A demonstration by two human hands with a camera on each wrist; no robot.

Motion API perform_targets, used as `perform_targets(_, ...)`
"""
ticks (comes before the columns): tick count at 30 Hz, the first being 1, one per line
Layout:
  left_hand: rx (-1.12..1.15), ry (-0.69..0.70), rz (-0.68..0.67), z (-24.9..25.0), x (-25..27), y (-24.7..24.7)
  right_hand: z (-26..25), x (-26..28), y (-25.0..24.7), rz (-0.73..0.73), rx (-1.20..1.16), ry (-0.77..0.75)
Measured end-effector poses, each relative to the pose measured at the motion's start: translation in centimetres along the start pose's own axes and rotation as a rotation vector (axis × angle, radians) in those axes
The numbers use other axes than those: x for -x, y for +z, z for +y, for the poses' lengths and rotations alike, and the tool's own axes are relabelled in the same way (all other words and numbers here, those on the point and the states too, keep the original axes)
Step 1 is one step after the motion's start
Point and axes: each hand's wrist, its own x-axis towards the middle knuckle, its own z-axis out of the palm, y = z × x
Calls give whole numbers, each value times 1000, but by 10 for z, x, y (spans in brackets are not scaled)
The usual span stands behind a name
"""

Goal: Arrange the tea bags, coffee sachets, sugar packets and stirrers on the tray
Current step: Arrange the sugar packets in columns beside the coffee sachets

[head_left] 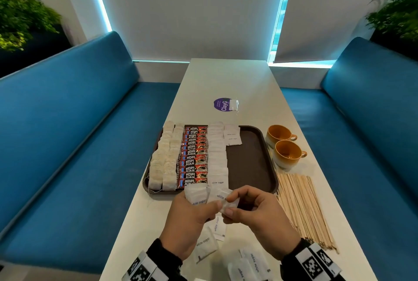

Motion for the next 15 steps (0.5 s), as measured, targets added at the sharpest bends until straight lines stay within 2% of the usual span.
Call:
perform_targets(4,-36,29,-31,4,1,1,-2,-1,2,-6,33,6)
perform_targets(8,-32,2,-5,8,-4,0,-4,-6,-2,-8,21,8)
perform_targets(11,23,-34,61,4,-11,0,-4,-12,-6,-23,97,12)
perform_targets(15,33,0,171,-2,-20,-1,-3,-19,-12,-18,143,15)
